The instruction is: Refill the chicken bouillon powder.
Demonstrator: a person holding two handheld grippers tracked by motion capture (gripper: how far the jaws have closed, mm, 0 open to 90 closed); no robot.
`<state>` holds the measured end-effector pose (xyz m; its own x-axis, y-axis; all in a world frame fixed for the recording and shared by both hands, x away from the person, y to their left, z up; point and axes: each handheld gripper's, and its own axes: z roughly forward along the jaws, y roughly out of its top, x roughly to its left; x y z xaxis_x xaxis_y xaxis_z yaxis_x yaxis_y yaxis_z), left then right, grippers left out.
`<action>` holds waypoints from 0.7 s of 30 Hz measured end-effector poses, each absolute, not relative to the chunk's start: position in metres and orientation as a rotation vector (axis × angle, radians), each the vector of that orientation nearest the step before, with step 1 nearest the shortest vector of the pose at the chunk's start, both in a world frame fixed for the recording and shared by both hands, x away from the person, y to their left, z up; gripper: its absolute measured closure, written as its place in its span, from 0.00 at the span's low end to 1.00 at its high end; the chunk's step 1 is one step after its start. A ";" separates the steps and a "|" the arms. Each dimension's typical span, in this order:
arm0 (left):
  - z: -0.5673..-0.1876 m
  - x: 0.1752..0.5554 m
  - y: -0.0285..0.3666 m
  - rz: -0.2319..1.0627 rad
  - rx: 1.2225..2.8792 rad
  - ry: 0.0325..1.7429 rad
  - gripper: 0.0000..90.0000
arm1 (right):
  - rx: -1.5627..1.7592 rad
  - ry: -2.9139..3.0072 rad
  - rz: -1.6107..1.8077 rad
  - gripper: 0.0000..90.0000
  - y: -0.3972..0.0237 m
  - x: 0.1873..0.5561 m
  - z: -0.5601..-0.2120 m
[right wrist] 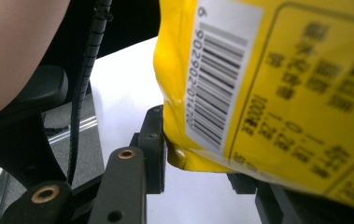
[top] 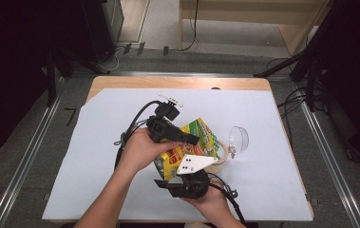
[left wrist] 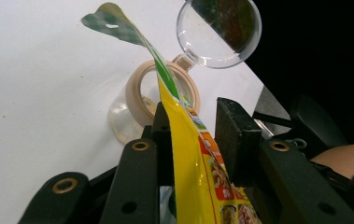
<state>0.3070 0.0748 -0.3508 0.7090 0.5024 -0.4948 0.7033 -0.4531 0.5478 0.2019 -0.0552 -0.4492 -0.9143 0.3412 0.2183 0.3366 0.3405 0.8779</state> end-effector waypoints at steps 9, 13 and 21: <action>-0.348 0.306 0.075 -0.327 2.122 0.901 0.78 | 0.649 2.555 1.644 0.74 -0.055 0.204 -0.449; -0.345 0.304 0.076 -0.330 2.107 0.896 0.73 | 0.672 2.547 1.661 0.74 -0.054 0.204 -0.448; -0.341 0.303 0.079 -0.356 2.098 0.890 0.70 | 0.684 2.527 1.683 0.74 -0.054 0.204 -0.447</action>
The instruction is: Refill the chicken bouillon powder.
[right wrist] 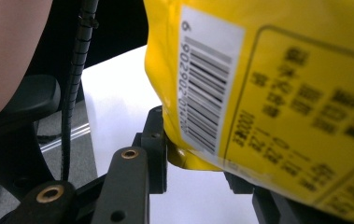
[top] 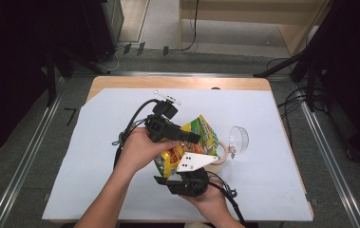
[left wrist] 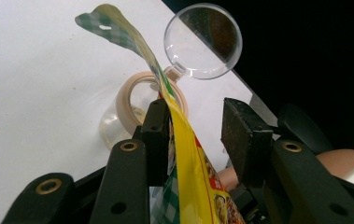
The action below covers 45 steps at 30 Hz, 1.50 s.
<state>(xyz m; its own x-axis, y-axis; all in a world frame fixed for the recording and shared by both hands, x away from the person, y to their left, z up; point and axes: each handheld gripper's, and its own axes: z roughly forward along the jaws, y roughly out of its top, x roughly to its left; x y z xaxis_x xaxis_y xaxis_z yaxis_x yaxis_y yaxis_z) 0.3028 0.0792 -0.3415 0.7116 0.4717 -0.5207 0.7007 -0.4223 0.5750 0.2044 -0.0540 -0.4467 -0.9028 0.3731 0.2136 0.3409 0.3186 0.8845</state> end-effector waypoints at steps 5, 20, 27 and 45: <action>-0.339 0.301 0.078 -0.334 2.105 0.896 0.69 | 0.715 2.530 1.706 0.74 -0.056 0.208 -0.448; -0.345 0.326 0.066 -0.375 2.175 0.890 0.84 | 0.702 2.609 1.701 0.75 -0.057 0.218 -0.444; -0.339 0.332 0.062 -0.372 2.189 0.891 0.84 | 0.711 2.595 1.694 0.78 -0.056 0.223 -0.438; -0.343 0.327 0.061 -0.326 2.166 0.861 0.82 | 0.743 2.559 1.688 0.78 -0.056 0.220 -0.444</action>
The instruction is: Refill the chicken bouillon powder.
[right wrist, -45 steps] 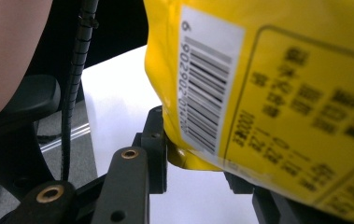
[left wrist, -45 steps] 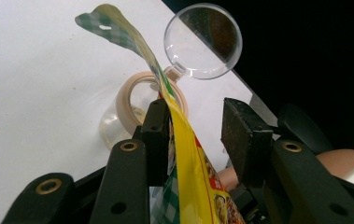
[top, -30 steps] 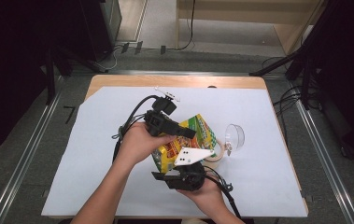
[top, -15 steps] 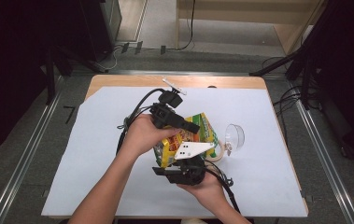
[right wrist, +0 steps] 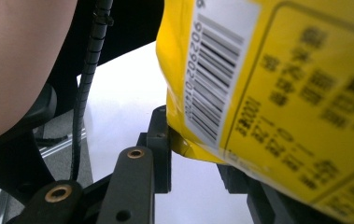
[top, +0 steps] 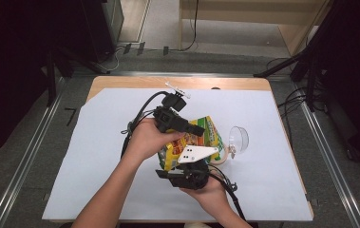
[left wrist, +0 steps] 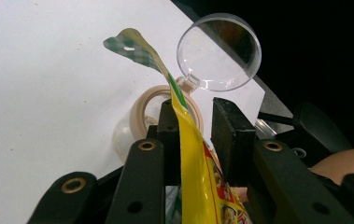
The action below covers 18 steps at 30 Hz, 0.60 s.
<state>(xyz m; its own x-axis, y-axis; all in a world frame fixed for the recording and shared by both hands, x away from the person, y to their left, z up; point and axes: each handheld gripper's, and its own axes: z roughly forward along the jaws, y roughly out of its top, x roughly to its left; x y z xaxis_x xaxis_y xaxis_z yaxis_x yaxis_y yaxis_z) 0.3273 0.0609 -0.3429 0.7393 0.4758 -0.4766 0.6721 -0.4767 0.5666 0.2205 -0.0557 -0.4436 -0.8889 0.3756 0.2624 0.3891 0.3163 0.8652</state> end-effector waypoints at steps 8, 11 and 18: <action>-0.341 0.326 0.060 -0.325 2.158 0.865 0.82 | -0.741 -2.530 -1.670 0.78 -0.057 0.220 -0.442; -0.340 0.326 0.061 -0.335 2.151 0.869 0.81 | -0.747 -2.526 -1.669 0.78 -0.056 0.219 -0.441; -0.336 0.323 0.061 -0.338 2.138 0.863 0.76 | -0.775 -2.513 -1.676 0.78 -0.055 0.218 -0.439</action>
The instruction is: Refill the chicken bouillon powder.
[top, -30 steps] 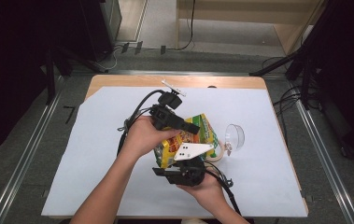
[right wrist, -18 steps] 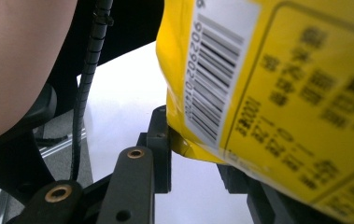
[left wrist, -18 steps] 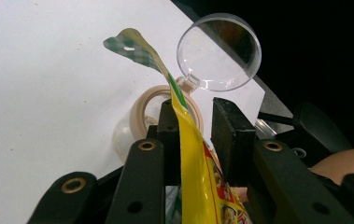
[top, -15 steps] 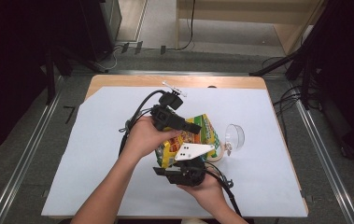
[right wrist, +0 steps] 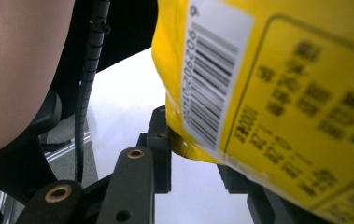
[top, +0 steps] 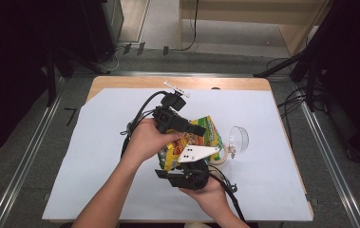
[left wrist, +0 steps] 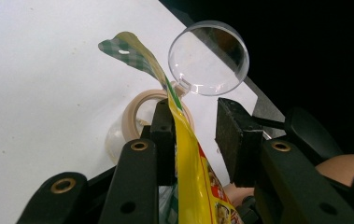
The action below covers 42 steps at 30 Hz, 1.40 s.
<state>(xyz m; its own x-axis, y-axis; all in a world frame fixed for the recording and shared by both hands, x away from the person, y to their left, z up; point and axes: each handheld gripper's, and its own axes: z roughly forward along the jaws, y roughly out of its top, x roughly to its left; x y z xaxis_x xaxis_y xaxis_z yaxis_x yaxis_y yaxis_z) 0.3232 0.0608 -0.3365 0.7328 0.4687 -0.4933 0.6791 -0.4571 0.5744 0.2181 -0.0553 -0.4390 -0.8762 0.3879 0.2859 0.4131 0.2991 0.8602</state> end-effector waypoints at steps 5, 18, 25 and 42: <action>-0.336 0.323 0.060 -0.329 2.140 0.861 0.75 | -0.793 -2.495 -1.677 0.78 -0.056 0.219 -0.439; -0.337 0.324 0.059 -0.306 2.145 0.872 0.76 | -0.784 -2.476 -1.669 0.77 -0.057 0.220 -0.438; -0.336 0.323 0.059 -0.297 2.150 0.866 0.77 | -0.725 -2.516 -1.669 0.74 -0.056 0.218 -0.438; -0.332 0.323 0.063 -0.273 2.138 0.872 0.78 | -0.725 -2.557 -1.670 0.80 -0.050 0.218 -0.435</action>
